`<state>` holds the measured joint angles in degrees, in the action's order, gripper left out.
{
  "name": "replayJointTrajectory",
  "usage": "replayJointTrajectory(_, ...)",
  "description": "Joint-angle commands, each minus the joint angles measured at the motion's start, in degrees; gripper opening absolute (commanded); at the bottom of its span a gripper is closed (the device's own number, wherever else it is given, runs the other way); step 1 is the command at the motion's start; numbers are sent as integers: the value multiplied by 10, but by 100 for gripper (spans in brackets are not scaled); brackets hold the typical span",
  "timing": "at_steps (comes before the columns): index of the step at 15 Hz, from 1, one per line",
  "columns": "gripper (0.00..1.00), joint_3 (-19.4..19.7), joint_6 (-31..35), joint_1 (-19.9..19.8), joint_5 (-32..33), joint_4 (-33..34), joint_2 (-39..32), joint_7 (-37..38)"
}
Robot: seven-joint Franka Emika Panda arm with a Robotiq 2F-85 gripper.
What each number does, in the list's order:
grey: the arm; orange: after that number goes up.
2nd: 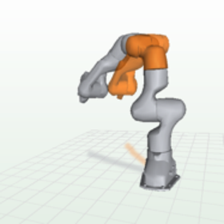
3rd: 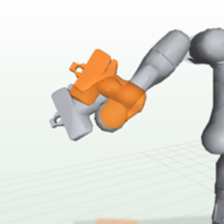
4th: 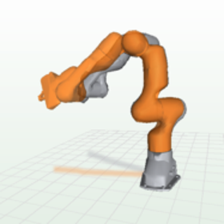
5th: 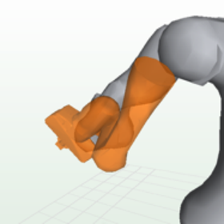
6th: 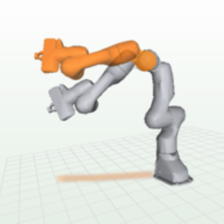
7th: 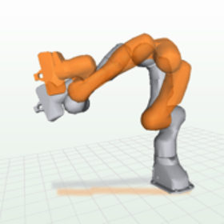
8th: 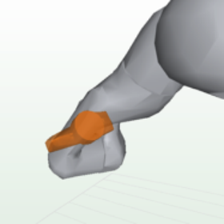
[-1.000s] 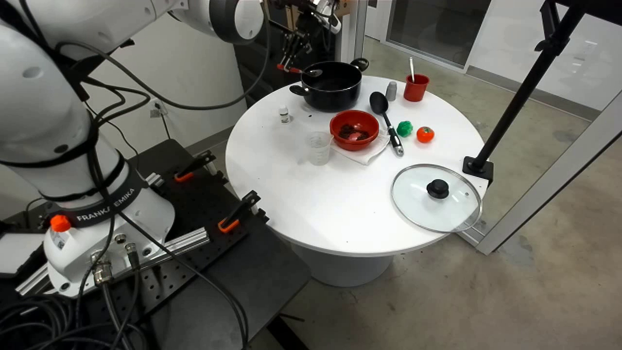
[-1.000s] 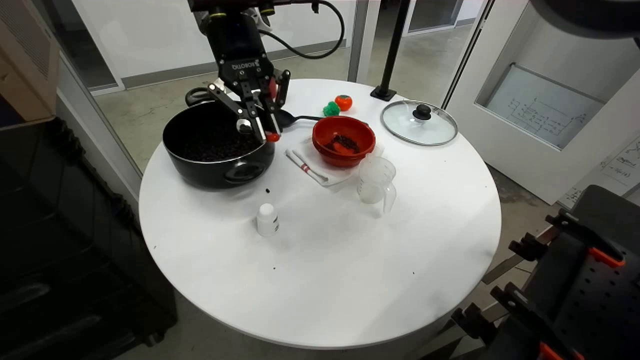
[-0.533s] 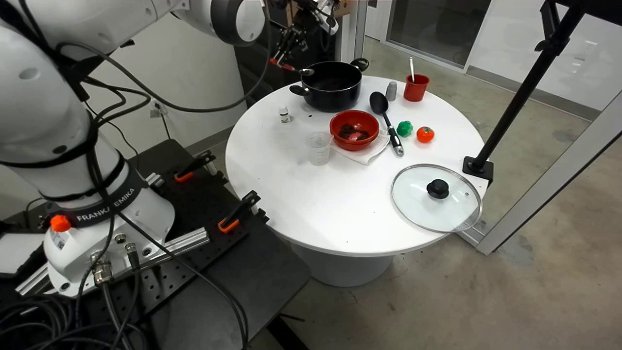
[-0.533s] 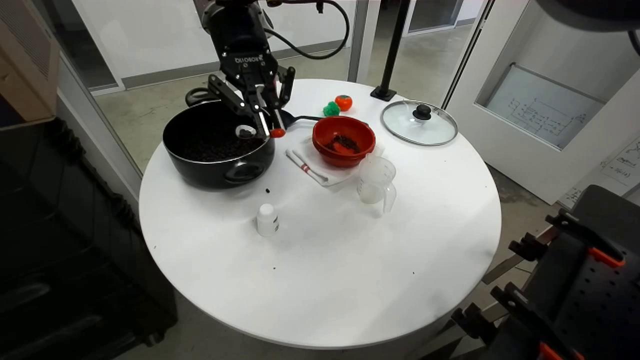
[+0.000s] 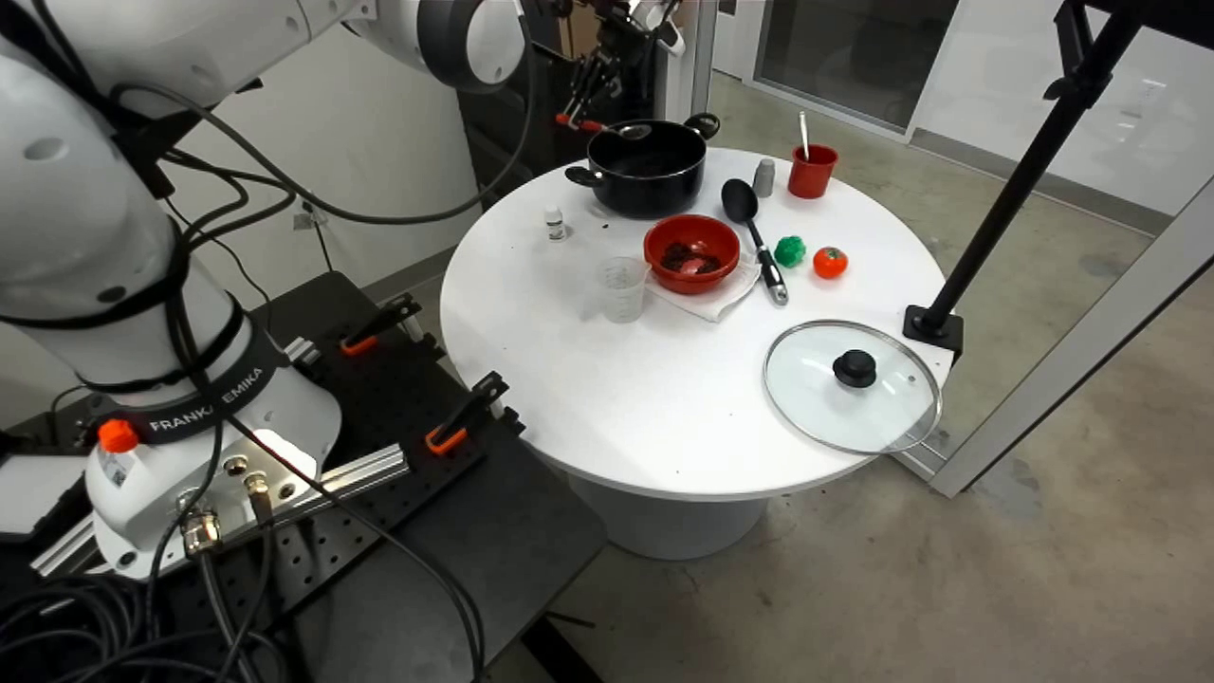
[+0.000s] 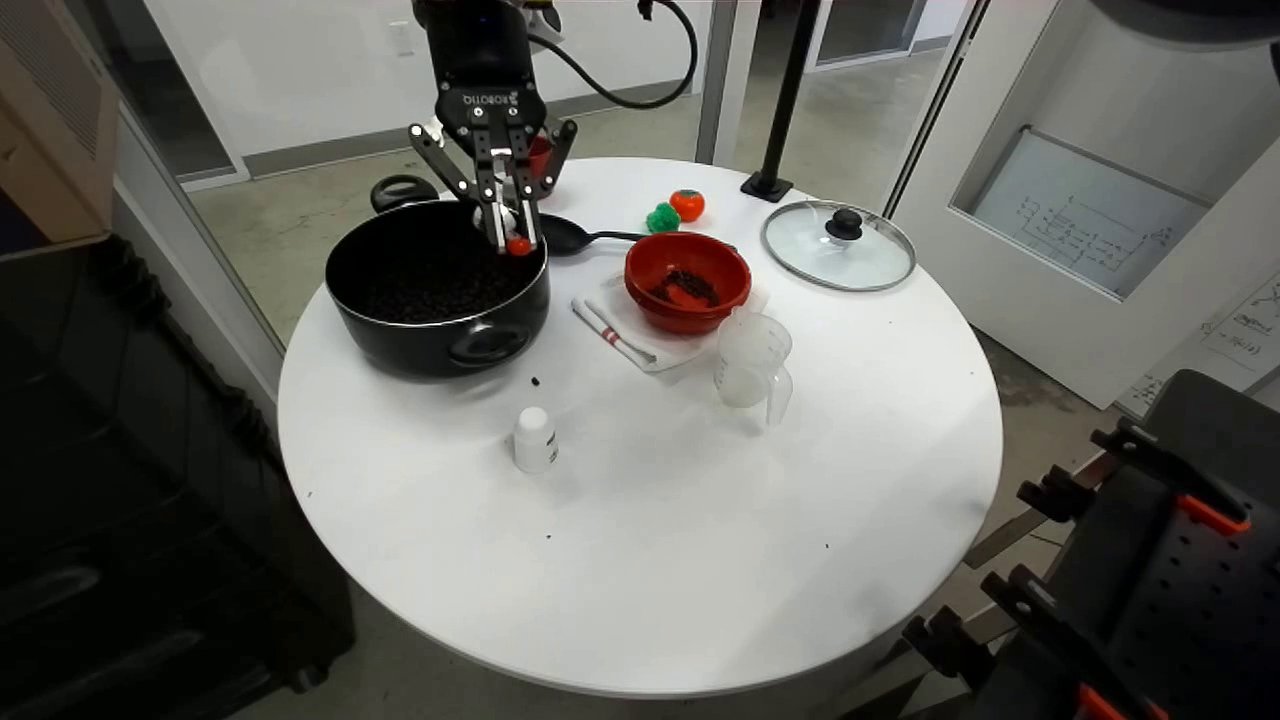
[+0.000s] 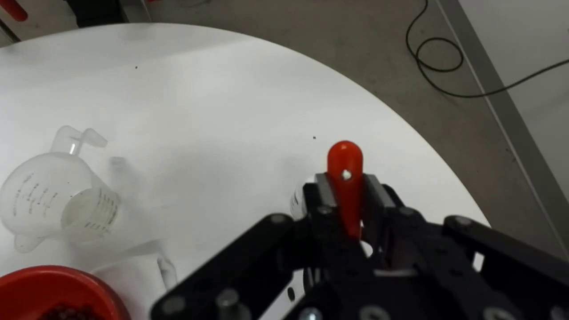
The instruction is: Pour the contents of the jug into the red bowl then place a spoonful in the pot
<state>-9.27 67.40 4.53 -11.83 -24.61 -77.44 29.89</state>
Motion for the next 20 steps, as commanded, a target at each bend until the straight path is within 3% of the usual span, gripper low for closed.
replayJointTrajectory(1, 5, 4, 31, -12, -5, -3, 9, 47)
replayJointTrajectory(8, 5, 33, 20, -10, 22, -6, 4, 98)
replayJointTrajectory(9, 5, 45, 4, -3, 18, 42, -24, 104)
replayJointTrajectory(10, 5, 43, 24, -3, 26, 2, -3, 104)
replayJointTrajectory(11, 5, 52, 7, 2, 21, 47, -30, 109)
replayJointTrajectory(15, 5, 53, 23, 0, 20, 21, -24, 102)
replayJointTrajectory(16, 5, 54, 9, 0, 17, 55, -43, 104)
replayJointTrajectory(20, 5, 53, 17, -14, 12, 66, -51, 110)
